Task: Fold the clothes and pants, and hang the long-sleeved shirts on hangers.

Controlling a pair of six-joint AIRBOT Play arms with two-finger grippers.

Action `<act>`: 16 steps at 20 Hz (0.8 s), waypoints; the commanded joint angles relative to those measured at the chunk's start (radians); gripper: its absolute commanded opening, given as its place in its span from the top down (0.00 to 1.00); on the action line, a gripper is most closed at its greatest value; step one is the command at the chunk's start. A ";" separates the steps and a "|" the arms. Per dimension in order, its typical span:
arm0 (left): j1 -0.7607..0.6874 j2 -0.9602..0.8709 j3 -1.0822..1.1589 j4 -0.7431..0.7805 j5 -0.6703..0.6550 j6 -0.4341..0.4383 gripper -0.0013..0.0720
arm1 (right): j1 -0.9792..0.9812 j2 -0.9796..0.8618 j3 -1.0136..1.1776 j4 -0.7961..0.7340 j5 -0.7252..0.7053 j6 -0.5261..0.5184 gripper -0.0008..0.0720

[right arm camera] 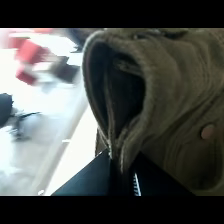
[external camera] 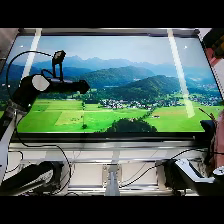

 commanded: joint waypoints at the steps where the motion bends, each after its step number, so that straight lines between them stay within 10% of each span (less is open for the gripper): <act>1: 0.001 -0.001 0.000 0.022 0.001 0.000 0.04 | -0.034 0.027 0.001 -0.333 0.127 0.358 0.95; 10: 0.001 -0.001 0.000 0.021 0.018 0.000 0.04 | -0.035 0.215 0.001 -0.756 0.336 0.713 0.94; 14: 0.001 -0.001 0.000 0.021 0.019 0.000 0.04 | -0.035 0.209 0.001 -0.768 0.344 0.726 0.02; 16: 0.001 -0.001 0.000 0.021 0.019 0.000 0.04 | -0.035 0.199 0.001 -0.768 0.344 0.726 0.02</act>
